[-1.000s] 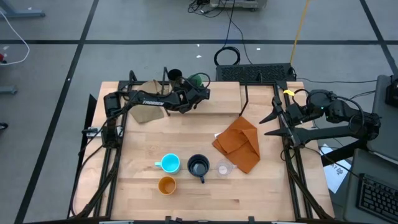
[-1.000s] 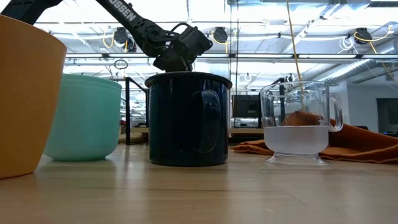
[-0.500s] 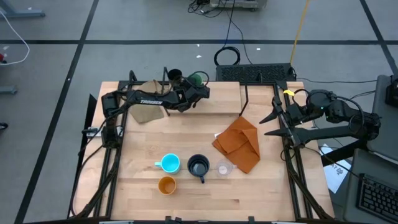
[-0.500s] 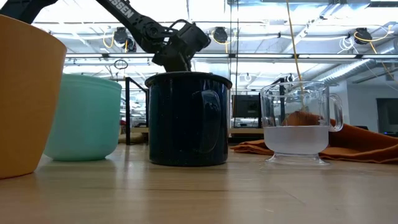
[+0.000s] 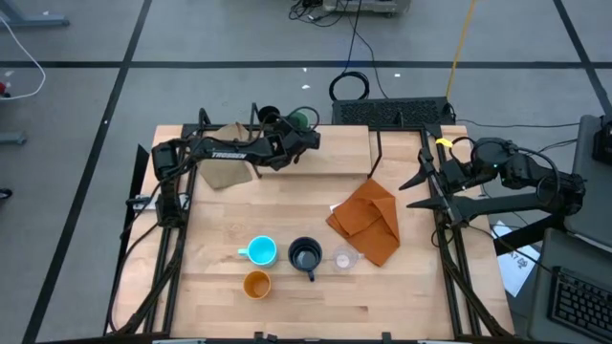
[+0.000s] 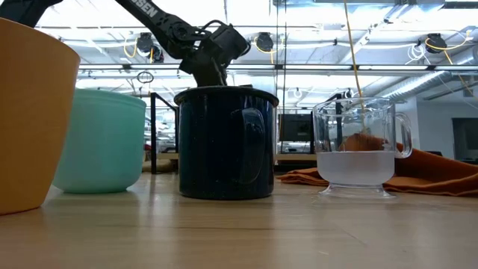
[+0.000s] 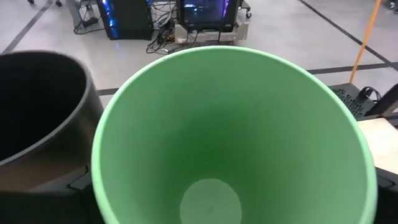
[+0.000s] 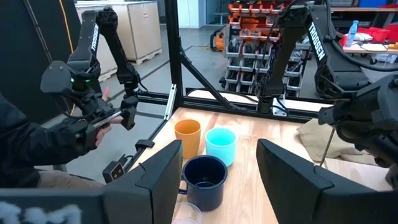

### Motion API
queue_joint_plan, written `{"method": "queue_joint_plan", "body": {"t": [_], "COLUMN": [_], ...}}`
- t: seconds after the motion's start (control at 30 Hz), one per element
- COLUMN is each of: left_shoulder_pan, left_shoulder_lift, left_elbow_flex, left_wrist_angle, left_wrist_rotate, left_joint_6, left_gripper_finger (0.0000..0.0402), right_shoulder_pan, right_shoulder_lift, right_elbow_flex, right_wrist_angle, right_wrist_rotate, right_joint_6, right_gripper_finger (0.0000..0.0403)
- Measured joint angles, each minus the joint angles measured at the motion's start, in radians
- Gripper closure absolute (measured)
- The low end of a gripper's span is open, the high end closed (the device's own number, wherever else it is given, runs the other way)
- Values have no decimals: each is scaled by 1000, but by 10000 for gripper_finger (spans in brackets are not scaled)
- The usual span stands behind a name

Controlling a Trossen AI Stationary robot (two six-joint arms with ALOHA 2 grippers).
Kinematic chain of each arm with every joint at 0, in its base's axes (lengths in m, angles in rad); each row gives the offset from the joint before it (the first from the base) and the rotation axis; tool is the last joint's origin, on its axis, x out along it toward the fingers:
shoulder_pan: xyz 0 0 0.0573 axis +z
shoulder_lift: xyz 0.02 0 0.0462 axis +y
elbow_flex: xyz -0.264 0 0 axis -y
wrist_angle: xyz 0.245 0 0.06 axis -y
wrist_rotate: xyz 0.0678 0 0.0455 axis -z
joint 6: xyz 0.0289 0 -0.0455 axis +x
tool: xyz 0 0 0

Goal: Stack small to large cups/mugs on shelf
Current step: Put the green cup on the shelf

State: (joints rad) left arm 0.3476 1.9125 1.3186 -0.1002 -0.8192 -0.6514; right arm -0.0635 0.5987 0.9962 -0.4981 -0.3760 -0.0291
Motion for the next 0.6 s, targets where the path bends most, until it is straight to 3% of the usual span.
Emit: {"method": "queue_joint_plan", "body": {"t": [0.6], "left_shoulder_pan": [-17], "left_shoulder_lift": [-14], "left_elbow_flex": [0], "left_wrist_angle": [7], "left_wrist_rotate": [32], "left_joint_6": [41], "left_gripper_finger": [2], "right_shoulder_pan": [0], "right_shoulder_lift": [0], "right_elbow_flex": [0], "right_wrist_angle": [1], "right_wrist_rotate": [0], "right_joint_6": [-9], "right_gripper_finger": [204]}}
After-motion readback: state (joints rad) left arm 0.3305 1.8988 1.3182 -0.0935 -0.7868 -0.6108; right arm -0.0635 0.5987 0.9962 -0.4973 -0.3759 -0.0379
